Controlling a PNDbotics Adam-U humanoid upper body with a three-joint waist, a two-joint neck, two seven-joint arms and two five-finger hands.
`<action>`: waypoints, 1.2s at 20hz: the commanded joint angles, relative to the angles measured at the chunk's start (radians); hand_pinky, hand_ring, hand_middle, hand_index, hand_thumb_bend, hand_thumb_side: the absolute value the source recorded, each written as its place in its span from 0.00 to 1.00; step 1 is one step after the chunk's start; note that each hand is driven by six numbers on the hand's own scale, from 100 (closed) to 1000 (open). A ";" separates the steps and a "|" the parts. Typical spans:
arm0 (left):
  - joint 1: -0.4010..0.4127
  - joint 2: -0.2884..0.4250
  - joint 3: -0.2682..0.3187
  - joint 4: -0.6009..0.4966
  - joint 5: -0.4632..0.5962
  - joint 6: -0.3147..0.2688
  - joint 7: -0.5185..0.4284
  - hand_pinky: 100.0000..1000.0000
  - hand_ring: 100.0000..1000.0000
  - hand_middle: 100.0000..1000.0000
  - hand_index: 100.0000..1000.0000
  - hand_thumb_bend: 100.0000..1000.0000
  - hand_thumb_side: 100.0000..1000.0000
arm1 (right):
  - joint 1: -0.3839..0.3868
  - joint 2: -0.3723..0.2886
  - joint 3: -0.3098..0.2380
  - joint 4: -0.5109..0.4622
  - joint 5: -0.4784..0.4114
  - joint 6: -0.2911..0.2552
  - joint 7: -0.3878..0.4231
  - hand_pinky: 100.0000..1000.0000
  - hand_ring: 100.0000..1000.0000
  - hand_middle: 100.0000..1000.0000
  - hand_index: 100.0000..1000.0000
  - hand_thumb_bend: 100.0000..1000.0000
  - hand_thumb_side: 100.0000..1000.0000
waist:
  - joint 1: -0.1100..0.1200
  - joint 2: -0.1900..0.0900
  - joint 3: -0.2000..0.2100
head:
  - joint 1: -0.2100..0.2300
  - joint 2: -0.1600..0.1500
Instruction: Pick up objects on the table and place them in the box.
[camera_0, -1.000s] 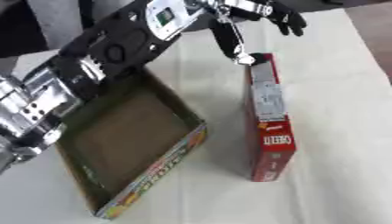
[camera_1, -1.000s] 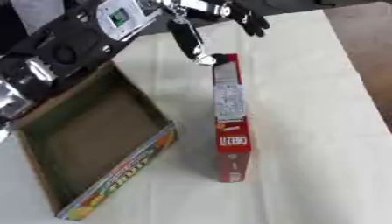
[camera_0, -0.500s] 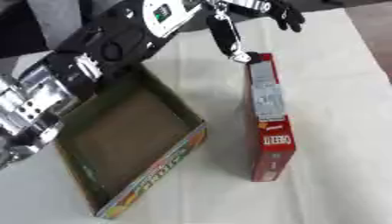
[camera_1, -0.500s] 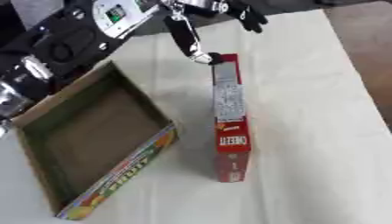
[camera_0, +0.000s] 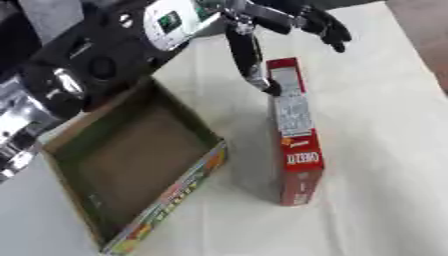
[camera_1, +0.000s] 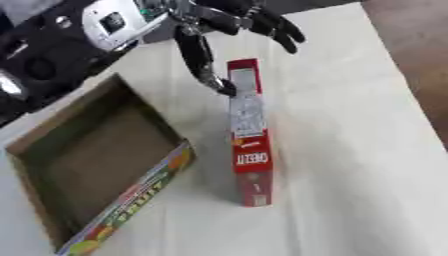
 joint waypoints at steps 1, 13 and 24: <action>-0.019 0.047 -0.002 -0.023 -0.053 -0.308 -0.282 0.98 0.96 0.99 0.99 0.46 0.00 | -0.016 -0.028 0.002 -0.005 0.006 -0.001 0.003 0.47 0.72 0.77 0.81 0.00 0.60 | -0.002 -0.022 0.005 | -0.016 0.000; 0.004 0.077 0.005 0.078 -0.230 -0.430 -0.282 0.97 0.97 0.98 0.99 0.55 0.00 | -0.006 -0.058 0.001 0.007 0.020 -0.004 -0.001 0.47 0.72 0.77 0.81 0.00 0.61 | 0.018 -0.037 0.037 | -0.042 0.000; -0.016 0.032 -0.024 0.060 -0.116 -0.431 -0.282 0.96 0.94 0.98 0.96 0.49 0.00 | -0.014 -0.063 0.007 0.008 0.023 -0.007 -0.002 0.47 0.72 0.77 0.80 0.00 0.61 | 0.024 -0.041 0.035 | -0.046 0.000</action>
